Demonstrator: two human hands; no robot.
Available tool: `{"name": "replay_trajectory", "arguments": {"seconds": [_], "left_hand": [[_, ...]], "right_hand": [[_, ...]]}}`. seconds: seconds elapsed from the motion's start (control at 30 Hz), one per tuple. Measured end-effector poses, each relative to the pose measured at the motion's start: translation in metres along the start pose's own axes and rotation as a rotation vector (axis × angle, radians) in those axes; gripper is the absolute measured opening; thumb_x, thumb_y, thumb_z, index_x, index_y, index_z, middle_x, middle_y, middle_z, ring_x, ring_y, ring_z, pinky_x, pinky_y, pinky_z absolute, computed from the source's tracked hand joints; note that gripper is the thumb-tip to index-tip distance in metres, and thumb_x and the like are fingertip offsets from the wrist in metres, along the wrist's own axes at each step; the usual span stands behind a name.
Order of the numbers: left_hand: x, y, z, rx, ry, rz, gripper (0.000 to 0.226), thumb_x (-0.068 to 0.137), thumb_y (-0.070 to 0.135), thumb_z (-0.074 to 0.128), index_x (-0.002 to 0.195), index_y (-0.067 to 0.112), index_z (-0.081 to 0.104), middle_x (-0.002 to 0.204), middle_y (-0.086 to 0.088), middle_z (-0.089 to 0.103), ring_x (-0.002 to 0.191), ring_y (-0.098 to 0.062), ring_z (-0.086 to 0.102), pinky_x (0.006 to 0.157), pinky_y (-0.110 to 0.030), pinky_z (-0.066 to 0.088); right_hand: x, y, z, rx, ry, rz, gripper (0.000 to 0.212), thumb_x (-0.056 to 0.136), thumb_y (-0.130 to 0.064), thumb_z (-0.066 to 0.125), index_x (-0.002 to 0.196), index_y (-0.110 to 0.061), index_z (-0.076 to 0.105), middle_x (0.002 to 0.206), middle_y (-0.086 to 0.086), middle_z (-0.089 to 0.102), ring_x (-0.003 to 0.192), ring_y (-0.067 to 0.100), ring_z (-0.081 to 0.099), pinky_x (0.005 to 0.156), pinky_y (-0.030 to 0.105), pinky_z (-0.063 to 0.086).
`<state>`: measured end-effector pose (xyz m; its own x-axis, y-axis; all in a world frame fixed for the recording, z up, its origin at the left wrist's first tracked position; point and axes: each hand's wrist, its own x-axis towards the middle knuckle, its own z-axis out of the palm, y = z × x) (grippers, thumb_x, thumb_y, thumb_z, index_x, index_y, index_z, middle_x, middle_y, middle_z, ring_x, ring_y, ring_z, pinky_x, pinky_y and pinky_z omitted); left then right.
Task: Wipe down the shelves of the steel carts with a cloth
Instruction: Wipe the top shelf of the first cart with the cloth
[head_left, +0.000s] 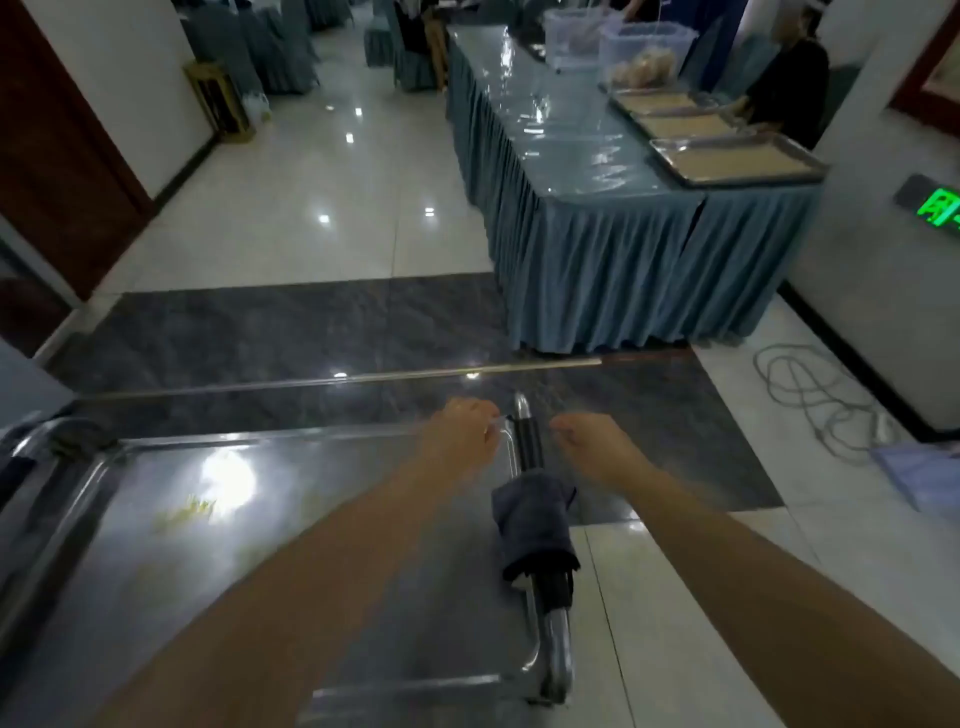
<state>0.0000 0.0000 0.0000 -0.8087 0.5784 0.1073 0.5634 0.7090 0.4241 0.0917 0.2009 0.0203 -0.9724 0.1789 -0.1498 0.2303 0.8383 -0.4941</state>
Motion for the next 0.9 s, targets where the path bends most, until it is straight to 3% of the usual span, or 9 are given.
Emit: {"name": "replay_trajectory", "arguments": {"seconds": [0.13,0.2,0.27,0.33,0.43,0.57,0.67,0.8,0.9], "left_hand": [[-0.011,0.007,0.063,-0.188,-0.267,-0.118,0.027,0.097,0.004,0.048,0.108,-0.007,0.069,0.091,-0.019,0.068,0.084,-0.034,0.064,0.086,-0.047,0.052],[-0.018,0.015,0.084,-0.257,-0.300,-0.150,0.032,0.100,0.005,0.050,0.127,-0.008,0.061,0.106,-0.019,0.066,0.097,-0.033,0.062,0.094,-0.044,0.044],[-0.018,0.024,0.095,-0.274,-0.285,-0.170,0.037,0.098,0.015,0.048,0.128,-0.003,0.062,0.121,-0.021,0.065,0.112,-0.035,0.062,0.098,-0.040,0.044],[-0.015,0.027,0.100,-0.293,-0.270,-0.236,0.036,0.097,0.009,0.051,0.131,0.002,0.060,0.124,-0.019,0.064,0.117,-0.035,0.061,0.100,-0.040,0.046],[-0.015,0.027,0.097,-0.287,-0.328,-0.294,0.036,0.098,0.006,0.050,0.134,0.006,0.057,0.117,-0.019,0.066,0.110,-0.035,0.063,0.097,-0.040,0.049],[-0.023,0.030,0.081,-0.221,-0.357,-0.249,0.030,0.099,0.007,0.052,0.125,0.009,0.068,0.113,-0.014,0.068,0.099,-0.025,0.063,0.085,-0.033,0.049],[-0.036,0.037,0.061,-0.263,-0.309,-0.161,0.029,0.093,-0.001,0.055,0.115,0.005,0.072,0.106,-0.014,0.066,0.091,-0.020,0.057,0.085,-0.036,0.052],[-0.055,0.048,0.025,-0.341,-0.195,-0.072,0.026,0.089,-0.008,0.060,0.113,-0.002,0.068,0.107,-0.005,0.052,0.097,-0.015,0.049,0.084,-0.014,0.040],[-0.072,0.048,-0.001,-0.426,-0.072,-0.064,0.024,0.089,-0.012,0.062,0.111,-0.005,0.067,0.107,-0.005,0.053,0.099,-0.015,0.049,0.081,-0.002,0.035]], "right_hand": [[-0.006,0.024,0.044,-0.022,-0.169,0.101,0.027,0.099,-0.020,0.048,0.118,-0.019,0.068,0.116,0.005,0.069,0.105,0.027,0.065,0.082,0.033,0.051],[-0.010,0.034,0.062,0.146,-0.149,0.107,0.038,0.097,-0.011,0.049,0.131,-0.021,0.063,0.122,0.003,0.066,0.112,0.025,0.063,0.090,0.032,0.052],[-0.009,0.041,0.072,0.211,-0.120,0.099,0.049,0.098,-0.005,0.048,0.146,-0.015,0.051,0.139,0.009,0.059,0.128,0.028,0.055,0.104,0.031,0.042],[-0.005,0.047,0.083,0.200,-0.113,0.088,0.049,0.099,-0.005,0.048,0.147,-0.013,0.049,0.143,0.011,0.055,0.130,0.028,0.052,0.103,0.023,0.036],[-0.001,0.048,0.083,0.190,-0.089,0.043,0.043,0.095,-0.004,0.052,0.135,-0.013,0.060,0.124,0.009,0.062,0.113,0.024,0.058,0.093,0.023,0.040],[-0.012,0.042,0.070,0.138,-0.117,-0.078,0.025,0.083,0.004,0.054,0.083,-0.016,0.069,0.072,-0.001,0.058,0.068,0.017,0.055,0.062,0.033,0.044],[-0.023,0.032,0.058,0.184,-0.108,-0.057,0.027,0.079,0.000,0.056,0.078,-0.025,0.066,0.079,-0.003,0.053,0.075,0.008,0.051,0.067,0.031,0.042],[-0.049,0.010,0.039,0.300,-0.005,-0.043,0.027,0.085,0.005,0.058,0.105,-0.009,0.070,0.120,0.001,0.050,0.110,0.010,0.050,0.095,0.018,0.038],[-0.078,-0.014,0.028,0.602,0.049,-0.024,0.053,0.088,-0.008,0.066,0.136,-0.025,0.052,0.127,0.002,0.060,0.114,0.013,0.062,0.098,0.031,0.050]]}}
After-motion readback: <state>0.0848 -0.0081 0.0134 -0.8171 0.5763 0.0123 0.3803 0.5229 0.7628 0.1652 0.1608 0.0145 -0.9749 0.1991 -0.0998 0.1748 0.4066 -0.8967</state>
